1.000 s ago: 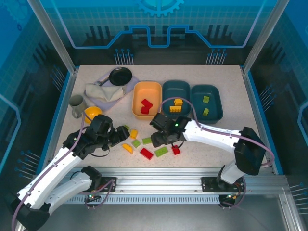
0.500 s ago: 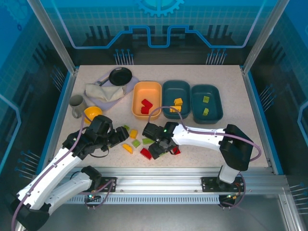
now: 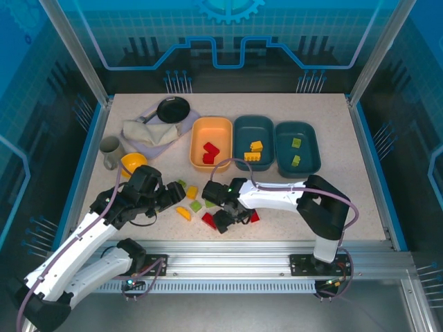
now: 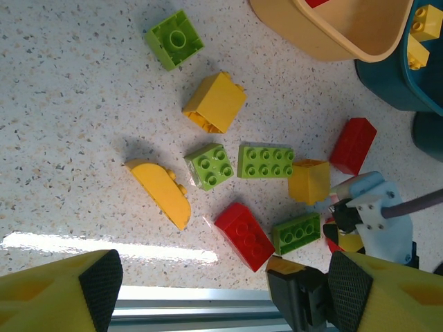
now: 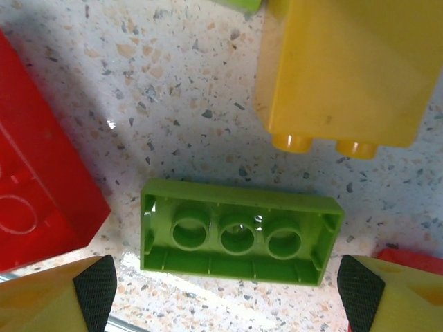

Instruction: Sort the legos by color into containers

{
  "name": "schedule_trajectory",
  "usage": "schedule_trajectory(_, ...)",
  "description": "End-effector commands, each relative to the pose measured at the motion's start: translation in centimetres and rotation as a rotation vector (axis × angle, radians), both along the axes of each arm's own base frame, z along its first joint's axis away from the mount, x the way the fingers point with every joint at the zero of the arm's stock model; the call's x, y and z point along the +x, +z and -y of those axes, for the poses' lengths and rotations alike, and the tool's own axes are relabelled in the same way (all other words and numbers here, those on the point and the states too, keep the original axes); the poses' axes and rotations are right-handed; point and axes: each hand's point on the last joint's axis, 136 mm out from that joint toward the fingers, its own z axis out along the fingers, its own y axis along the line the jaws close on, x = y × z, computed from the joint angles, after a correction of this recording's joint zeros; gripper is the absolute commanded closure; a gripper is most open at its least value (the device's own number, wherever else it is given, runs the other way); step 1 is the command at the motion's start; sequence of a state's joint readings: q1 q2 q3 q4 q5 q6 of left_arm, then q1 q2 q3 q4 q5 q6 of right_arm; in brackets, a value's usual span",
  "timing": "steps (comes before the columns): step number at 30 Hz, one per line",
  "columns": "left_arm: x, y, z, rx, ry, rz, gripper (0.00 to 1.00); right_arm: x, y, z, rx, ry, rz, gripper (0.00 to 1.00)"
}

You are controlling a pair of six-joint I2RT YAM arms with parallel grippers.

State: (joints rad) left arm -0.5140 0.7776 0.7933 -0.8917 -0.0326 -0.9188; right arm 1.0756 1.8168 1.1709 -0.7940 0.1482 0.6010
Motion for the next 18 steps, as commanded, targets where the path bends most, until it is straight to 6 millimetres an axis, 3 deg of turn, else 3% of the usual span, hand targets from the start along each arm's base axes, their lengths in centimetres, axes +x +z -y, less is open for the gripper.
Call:
schedule_trajectory(1,0.0,0.0,0.2,-0.020,0.006,-0.003,0.18,0.2,-1.0,0.5,-0.019,-0.033,-0.035,0.14)
schedule_trajectory(10,0.2,0.1,0.5,-0.029,0.003,0.002,0.18,1.1,-1.8,-0.4,-0.001,-0.042,-0.043,0.15)
schedule_trajectory(18,0.2,0.2,0.6,-0.032,-0.004,0.002,0.18,0.8,-2.9,0.2,-0.029,-0.070,-0.065,0.28)
